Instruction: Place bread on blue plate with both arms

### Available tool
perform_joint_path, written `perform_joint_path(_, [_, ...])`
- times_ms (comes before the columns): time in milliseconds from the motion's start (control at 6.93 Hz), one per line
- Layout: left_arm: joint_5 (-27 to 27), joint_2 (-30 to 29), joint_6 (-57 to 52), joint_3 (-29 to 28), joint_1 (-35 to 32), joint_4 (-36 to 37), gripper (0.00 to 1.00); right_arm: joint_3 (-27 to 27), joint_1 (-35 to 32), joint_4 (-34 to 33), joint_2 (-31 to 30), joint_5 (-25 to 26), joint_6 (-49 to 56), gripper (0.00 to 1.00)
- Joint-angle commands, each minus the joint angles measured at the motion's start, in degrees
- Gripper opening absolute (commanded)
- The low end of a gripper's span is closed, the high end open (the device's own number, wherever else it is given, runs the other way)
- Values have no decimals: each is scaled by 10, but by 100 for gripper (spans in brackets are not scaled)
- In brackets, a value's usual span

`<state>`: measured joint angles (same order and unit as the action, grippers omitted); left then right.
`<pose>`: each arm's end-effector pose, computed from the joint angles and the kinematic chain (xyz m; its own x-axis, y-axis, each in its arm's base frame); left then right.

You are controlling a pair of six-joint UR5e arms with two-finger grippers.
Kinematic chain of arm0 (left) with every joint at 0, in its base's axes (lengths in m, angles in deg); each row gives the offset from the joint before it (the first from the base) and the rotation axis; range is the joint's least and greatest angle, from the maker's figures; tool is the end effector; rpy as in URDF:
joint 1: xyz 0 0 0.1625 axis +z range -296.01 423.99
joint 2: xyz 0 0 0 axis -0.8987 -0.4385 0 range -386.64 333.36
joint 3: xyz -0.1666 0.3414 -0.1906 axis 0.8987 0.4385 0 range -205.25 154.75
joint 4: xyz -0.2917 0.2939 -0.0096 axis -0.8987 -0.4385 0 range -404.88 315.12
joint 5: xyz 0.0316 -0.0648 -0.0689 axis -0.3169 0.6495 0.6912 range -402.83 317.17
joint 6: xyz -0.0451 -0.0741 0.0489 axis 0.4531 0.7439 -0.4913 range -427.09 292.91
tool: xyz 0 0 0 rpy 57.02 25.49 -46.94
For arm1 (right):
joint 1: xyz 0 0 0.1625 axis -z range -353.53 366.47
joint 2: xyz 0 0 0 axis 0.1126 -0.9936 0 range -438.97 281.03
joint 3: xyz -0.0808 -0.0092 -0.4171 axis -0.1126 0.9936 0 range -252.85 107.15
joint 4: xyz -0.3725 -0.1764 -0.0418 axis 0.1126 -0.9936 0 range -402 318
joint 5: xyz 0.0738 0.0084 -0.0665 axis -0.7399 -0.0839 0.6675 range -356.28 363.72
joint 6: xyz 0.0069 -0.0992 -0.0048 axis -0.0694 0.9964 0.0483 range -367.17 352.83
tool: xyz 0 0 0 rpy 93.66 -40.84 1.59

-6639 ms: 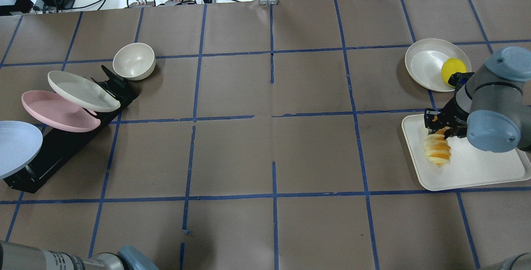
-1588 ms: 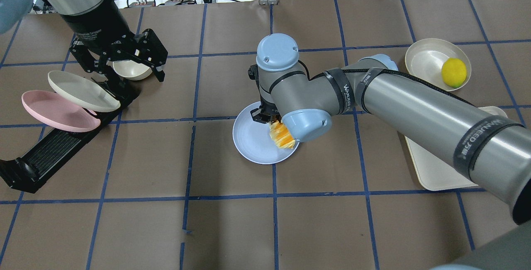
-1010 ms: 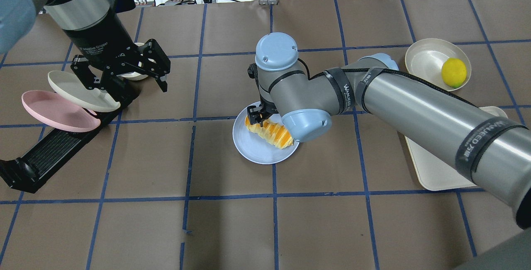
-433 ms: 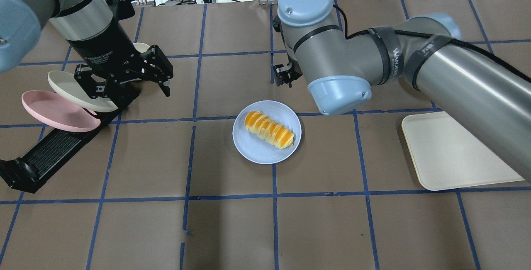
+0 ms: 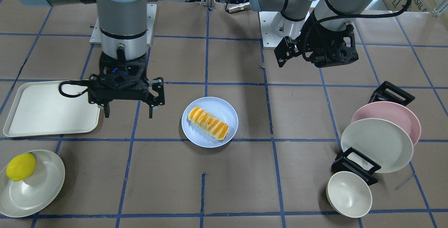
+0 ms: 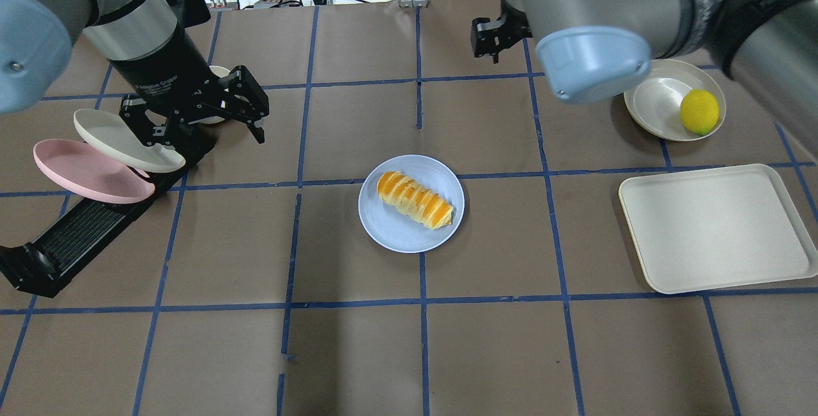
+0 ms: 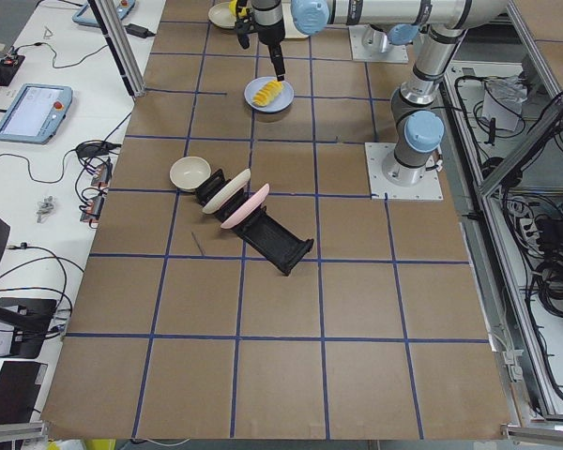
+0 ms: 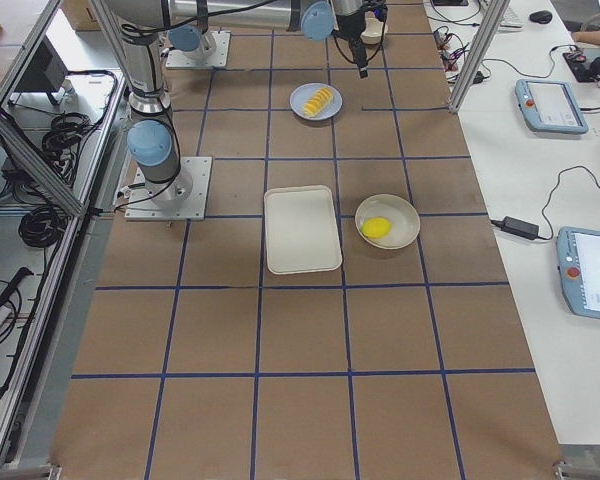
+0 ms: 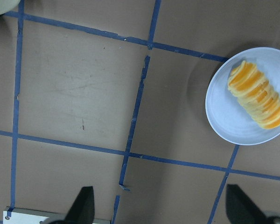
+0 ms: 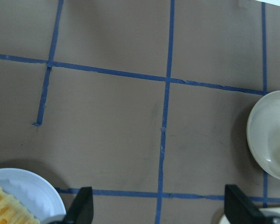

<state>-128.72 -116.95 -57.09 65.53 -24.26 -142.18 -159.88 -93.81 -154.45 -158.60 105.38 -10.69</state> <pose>-0.1258 -0.4826 0.4674 -0.9763 -0.2120 0.0445 -0.2028 0.9667 0.1560 0.2161 -0.5574 0.4617 -0.9818 -0.0644 0.1789 -0.1121 0.9560 -0.2710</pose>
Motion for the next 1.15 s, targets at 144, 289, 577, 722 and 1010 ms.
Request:
perform_joint_path(144, [1, 0, -1, 0, 0, 1, 100, 35, 101, 179, -54, -92, 19, 100])
perform_joint_path(289, [2, 1, -1, 0, 0, 1, 100, 38, 100, 221, -74, -95, 21, 100])
perform_joint_path(577, [4, 2, -1, 1, 0, 1, 100, 35, 97, 233, -83, -124, 20, 98])
perform_joint_path(722, [6, 2, 0, 1, 1, 1, 100, 34, 97, 239, -83, -136, 22, 98])
perform_joint_path(1010, [6, 1, 0, 2, 1, 1, 100, 32, 98, 247, -82, -136, 31, 98])
